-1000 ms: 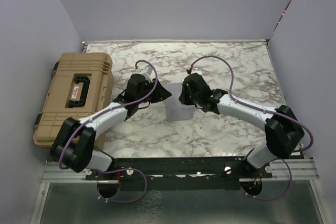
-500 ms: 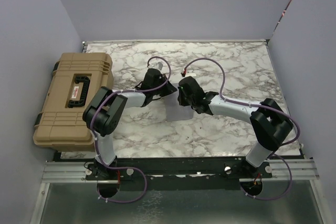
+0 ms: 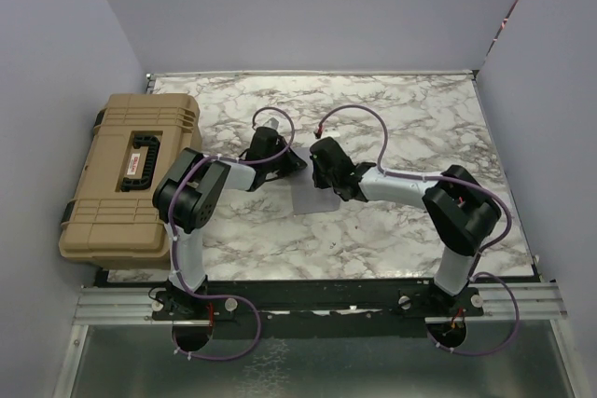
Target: Place the letter into the envelope and seal it
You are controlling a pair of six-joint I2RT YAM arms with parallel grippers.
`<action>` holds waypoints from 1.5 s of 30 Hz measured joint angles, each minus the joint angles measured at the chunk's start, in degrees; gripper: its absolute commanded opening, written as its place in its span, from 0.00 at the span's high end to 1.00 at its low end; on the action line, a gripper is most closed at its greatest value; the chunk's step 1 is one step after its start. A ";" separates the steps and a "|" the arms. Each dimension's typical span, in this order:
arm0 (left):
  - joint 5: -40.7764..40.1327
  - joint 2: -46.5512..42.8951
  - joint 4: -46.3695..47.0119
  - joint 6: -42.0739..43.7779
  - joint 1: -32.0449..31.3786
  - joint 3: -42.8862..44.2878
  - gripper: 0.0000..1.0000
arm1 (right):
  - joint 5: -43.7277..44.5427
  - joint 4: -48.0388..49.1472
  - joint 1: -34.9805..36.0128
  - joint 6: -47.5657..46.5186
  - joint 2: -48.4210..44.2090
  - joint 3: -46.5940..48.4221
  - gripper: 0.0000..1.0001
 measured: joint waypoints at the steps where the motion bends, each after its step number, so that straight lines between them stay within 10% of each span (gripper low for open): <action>1: -0.04 0.00 0.07 -0.37 0.07 -0.11 1.00 | 0.02 -0.15 0.00 -0.13 0.66 0.52 1.00; 45: -4.11 0.94 1.88 -11.21 0.31 -1.40 1.00 | 0.59 -13.29 2.19 8.04 6.97 11.85 1.00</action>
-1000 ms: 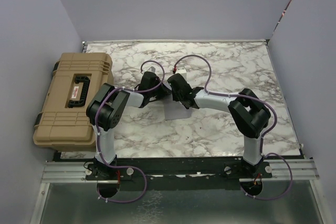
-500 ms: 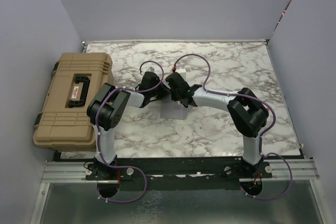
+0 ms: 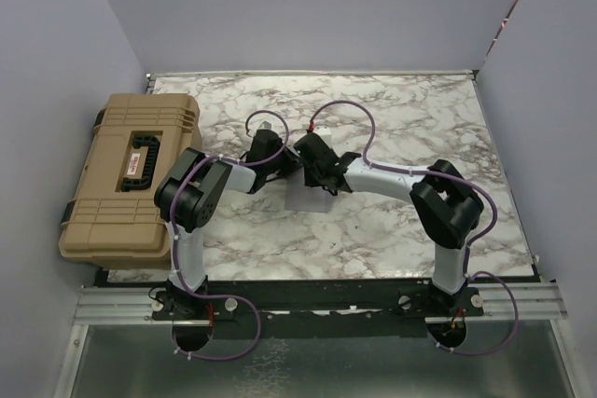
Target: Place the letter into the envelope and seal it
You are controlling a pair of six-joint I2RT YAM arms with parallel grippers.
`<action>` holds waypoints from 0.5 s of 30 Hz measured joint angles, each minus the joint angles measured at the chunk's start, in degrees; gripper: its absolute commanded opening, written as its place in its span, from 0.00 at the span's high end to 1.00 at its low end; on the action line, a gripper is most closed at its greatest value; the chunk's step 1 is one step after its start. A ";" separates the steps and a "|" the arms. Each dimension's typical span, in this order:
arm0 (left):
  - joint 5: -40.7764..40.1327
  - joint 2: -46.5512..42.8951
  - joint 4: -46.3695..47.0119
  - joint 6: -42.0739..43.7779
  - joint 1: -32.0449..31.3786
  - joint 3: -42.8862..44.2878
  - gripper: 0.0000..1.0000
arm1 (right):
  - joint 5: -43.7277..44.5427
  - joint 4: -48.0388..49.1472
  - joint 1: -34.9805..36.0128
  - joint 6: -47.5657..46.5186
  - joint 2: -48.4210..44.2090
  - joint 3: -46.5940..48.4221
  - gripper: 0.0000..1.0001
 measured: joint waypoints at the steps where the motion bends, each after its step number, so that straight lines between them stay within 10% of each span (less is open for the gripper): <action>1: 0.00 0.00 0.04 0.02 0.00 -0.02 1.00 | 0.26 -0.31 0.00 0.26 0.00 0.17 1.00; 15: 0.07 0.76 1.75 0.37 0.74 0.00 1.00 | 3.43 -3.37 -3.04 0.72 6.99 10.14 1.00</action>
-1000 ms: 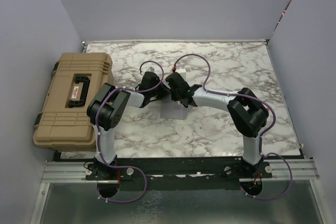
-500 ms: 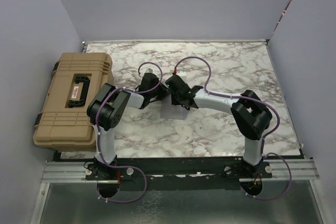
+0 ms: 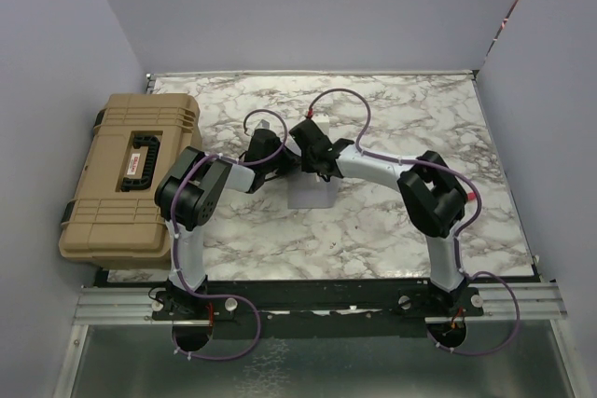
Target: Place the letter into the envelope and seal it
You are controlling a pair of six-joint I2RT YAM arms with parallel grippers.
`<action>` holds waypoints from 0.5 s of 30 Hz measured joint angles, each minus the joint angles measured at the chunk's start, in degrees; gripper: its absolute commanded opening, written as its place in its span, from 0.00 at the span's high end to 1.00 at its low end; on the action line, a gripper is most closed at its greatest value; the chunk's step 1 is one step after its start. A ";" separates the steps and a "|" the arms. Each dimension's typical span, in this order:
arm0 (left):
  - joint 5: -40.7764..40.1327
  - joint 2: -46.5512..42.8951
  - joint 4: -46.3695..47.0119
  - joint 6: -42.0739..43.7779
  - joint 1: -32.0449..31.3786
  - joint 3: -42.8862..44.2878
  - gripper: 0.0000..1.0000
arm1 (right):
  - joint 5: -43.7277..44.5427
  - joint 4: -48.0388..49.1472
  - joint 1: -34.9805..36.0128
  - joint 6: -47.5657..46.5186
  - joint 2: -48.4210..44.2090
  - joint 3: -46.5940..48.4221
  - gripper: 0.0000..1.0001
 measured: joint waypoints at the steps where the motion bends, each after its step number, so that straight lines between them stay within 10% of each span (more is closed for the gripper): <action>1: 0.00 0.00 0.04 0.02 0.04 0.00 1.00 | 0.04 0.02 -0.22 0.00 0.22 0.31 1.00; 15: -0.04 0.07 0.13 0.04 0.11 0.00 1.00 | -6.34 4.68 0.31 -1.90 -6.36 -9.57 1.00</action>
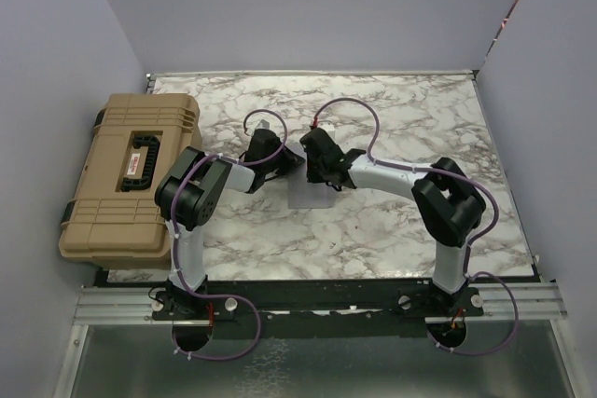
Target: Place the letter into the envelope and seal it
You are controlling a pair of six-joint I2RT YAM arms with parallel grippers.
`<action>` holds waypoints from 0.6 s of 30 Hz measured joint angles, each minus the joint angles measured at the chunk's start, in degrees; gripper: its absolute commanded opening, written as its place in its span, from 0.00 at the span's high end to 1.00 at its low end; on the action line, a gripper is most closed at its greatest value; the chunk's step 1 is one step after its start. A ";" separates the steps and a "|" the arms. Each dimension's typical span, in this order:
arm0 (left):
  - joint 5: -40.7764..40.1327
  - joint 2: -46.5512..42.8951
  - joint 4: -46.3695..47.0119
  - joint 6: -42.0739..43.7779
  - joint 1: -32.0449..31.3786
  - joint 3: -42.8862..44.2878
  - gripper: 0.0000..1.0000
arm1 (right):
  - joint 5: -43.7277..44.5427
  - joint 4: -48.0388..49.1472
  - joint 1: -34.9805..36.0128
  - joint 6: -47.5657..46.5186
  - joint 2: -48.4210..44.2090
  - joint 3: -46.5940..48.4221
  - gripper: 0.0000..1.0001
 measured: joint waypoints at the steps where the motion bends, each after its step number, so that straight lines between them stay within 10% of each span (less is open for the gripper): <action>1: -0.02 0.00 0.00 0.02 0.00 0.00 1.00 | -0.50 0.17 0.20 -0.20 -0.59 -0.68 1.00; 18: -0.13 0.24 0.46 0.04 0.02 0.00 1.00 | 1.29 -3.61 2.27 0.31 -0.87 0.00 1.00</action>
